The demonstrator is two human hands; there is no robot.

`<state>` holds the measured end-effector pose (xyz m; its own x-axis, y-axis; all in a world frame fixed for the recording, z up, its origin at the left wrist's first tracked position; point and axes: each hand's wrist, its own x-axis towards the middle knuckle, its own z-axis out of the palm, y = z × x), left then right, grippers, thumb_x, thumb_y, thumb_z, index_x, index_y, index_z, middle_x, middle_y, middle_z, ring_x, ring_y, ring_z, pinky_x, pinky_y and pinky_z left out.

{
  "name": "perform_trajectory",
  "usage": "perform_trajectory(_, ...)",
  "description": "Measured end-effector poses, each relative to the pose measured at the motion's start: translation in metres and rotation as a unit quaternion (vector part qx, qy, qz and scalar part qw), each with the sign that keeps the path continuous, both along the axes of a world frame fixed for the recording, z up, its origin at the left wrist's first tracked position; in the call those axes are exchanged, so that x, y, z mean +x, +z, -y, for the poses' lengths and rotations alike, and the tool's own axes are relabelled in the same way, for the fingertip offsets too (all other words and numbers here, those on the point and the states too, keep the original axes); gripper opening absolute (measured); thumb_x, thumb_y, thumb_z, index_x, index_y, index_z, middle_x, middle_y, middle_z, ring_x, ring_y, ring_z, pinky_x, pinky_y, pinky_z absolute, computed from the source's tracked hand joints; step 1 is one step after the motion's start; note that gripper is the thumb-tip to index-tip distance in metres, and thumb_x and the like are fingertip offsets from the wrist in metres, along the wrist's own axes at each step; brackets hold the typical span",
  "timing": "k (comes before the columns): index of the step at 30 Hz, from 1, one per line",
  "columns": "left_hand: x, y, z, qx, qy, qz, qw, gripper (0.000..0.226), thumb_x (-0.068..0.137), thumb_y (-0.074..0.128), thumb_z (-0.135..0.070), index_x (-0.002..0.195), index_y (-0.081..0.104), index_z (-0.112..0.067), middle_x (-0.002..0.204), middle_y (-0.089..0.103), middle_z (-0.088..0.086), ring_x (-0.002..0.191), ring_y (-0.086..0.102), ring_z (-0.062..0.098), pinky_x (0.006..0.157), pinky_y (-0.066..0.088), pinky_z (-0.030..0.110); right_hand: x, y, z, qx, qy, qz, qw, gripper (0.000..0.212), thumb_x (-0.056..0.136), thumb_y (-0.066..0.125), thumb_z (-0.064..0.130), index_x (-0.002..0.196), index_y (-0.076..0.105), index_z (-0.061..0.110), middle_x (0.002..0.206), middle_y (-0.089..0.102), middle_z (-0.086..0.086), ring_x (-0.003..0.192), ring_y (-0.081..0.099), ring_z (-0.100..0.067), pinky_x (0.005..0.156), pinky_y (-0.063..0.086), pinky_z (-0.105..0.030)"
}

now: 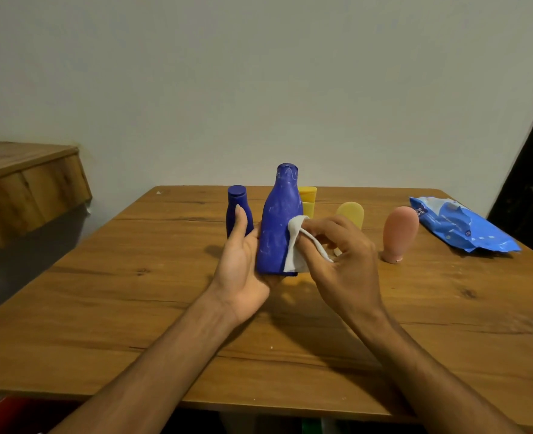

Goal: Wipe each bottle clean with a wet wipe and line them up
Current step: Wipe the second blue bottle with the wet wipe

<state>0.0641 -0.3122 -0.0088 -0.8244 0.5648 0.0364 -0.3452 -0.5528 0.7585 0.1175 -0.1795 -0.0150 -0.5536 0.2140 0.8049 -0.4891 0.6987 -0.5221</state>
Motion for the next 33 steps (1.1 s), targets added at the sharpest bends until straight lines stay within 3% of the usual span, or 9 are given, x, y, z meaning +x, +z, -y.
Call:
perform_trajectory(5,-0.001,0.001,0.002,0.031,-0.010,-0.012,0.999,0.073,0.090,0.028,-0.072,0.138,0.053,-0.024,0.136,0.060,0.009,0.124,0.057,0.026,0.099,0.048,0.044,-0.001,-0.002,-0.002,0.017,-0.013,0.015,1.000,0.022,0.085,0.071,0.013,0.106,0.069,0.010,0.099,0.065,-0.001,0.088,0.059,-0.004,0.068,0.049,-0.012)
perform_trajectory(10,-0.006,0.001,0.004,0.042,-0.026,-0.013,0.999,0.083,0.085,0.029,-0.079,0.140,0.051,-0.021,0.136,0.059,0.013,0.119,0.059,0.028,0.100,0.047,0.047,0.000,-0.003,0.000,0.050,0.026,0.037,0.998,0.028,0.084,0.064,0.032,0.104,0.070,0.013,0.099,0.065,0.001,0.088,0.061,-0.013,0.071,0.057,-0.039)
perform_trajectory(13,-0.008,-0.001,0.005,0.042,-0.025,-0.012,0.999,0.086,0.083,0.029,-0.082,0.140,0.051,-0.021,0.133,0.061,0.014,0.116,0.062,0.029,0.101,0.046,0.048,0.003,-0.001,0.002,0.098,0.068,0.051,0.992,0.031,0.083,0.059,0.037,0.100,0.072,0.016,0.098,0.065,0.001,0.090,0.060,-0.014,0.070,0.055,-0.043)
perform_trajectory(17,-0.007,-0.004,0.005,0.047,-0.042,-0.001,0.998,0.090,0.082,0.031,-0.083,0.139,0.053,-0.018,0.127,0.062,0.013,0.113,0.060,0.027,0.106,0.040,0.048,0.005,-0.003,0.004,0.156,0.095,0.055,0.982,0.027,0.083,0.060,0.037,0.101,0.072,0.020,0.097,0.063,0.004,0.092,0.053,-0.008,0.071,0.052,-0.039)
perform_trajectory(21,-0.005,-0.005,0.002,0.048,-0.063,0.003,0.997,0.093,0.081,0.032,-0.084,0.140,0.052,-0.016,0.126,0.058,0.013,0.114,0.055,0.026,0.109,0.037,0.047,0.004,-0.004,0.005,0.118,0.057,0.045,0.990,0.029,0.084,0.057,0.036,0.103,0.072,0.019,0.099,0.061,0.004,0.091,0.054,-0.015,0.069,0.052,-0.035)
perform_trajectory(25,-0.003,-0.006,0.003,0.055,-0.058,0.004,0.997,0.090,0.081,0.034,-0.083,0.136,0.057,-0.016,0.124,0.061,0.013,0.115,0.054,0.027,0.113,0.033,0.049,0.005,-0.007,0.005,0.209,0.068,0.050,0.974,0.030,0.085,0.056,0.039,0.106,0.071,0.022,0.101,0.061,0.004,0.094,0.044,-0.005,0.072,0.044,-0.026)
perform_trajectory(29,0.000,-0.008,0.000,0.036,-0.059,-0.012,0.998,0.091,0.082,0.035,-0.083,0.143,0.049,-0.017,0.134,0.055,0.016,0.125,0.051,0.030,0.111,0.037,0.048,0.004,-0.003,0.006,0.185,0.017,0.016,0.982,0.035,0.086,0.053,0.039,0.105,0.071,0.017,0.099,0.061,-0.001,0.086,0.053,-0.019,0.068,0.037,-0.022)
perform_trajectory(33,-0.001,-0.013,-0.003,0.032,-0.049,-0.003,0.998,0.092,0.080,0.044,-0.083,0.144,0.046,-0.017,0.132,0.058,0.017,0.126,0.053,0.032,0.114,0.033,0.053,0.006,-0.006,0.006,0.224,0.036,0.007,0.974,0.032,0.085,0.053,0.039,0.110,0.066,0.023,0.102,0.057,0.002,0.092,0.048,-0.016,0.068,0.041,-0.024)
